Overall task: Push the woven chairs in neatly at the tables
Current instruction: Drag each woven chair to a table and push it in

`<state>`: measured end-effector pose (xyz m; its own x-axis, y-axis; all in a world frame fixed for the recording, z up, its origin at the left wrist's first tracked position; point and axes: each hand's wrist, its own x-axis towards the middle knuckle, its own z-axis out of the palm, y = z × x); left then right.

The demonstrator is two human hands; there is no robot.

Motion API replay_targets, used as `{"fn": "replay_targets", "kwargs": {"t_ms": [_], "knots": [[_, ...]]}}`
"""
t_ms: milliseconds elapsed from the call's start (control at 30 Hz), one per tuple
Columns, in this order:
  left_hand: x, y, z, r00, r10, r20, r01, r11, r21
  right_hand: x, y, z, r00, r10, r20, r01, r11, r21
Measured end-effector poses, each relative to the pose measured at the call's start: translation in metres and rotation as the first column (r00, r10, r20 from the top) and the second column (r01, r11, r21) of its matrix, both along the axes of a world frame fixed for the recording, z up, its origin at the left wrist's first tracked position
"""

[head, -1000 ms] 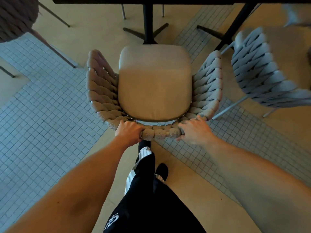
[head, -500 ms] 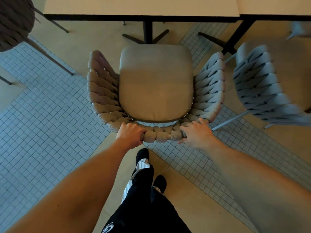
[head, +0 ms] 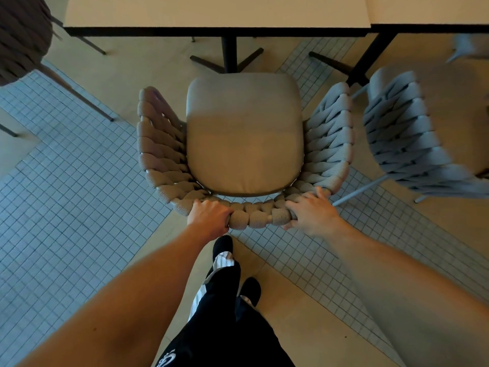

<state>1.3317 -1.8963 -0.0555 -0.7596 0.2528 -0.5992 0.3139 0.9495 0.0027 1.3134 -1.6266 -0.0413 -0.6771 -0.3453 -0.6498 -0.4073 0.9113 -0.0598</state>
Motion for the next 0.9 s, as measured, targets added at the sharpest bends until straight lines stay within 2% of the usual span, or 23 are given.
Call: {"fn": "replay_targets", "kwargs": {"t_ms": [200,433,633,800,900], "knots": [[0.000,-0.001,-0.004,1.000,-0.001,-0.002,0.002,1.000,0.014,-0.001,-0.001,-0.002,0.999,-0.032,0.018,0.032,0.999,-0.003],[0.001,-0.022,-0.002,0.997,0.068,0.047,-0.075,0.983,0.170,-0.003,-0.012,0.009,0.994,-0.103,0.025,0.105,0.992,-0.071],[0.014,-0.037,0.025,0.959,0.284,-0.013,-0.275,0.938,0.212,0.007,-0.033,0.031,0.980,-0.197,0.020,0.198,0.970,-0.139],[0.032,-0.058,0.045,0.869,0.491,-0.065,-0.462,0.851,0.250,0.011,-0.057,0.050,0.984,-0.179,0.014,0.179,0.975,-0.132],[0.045,-0.077,0.054,0.823,0.562,-0.077,-0.526,0.807,0.268,0.010,-0.076,0.059,0.990,-0.137,0.031,0.140,0.981,-0.136]]}}
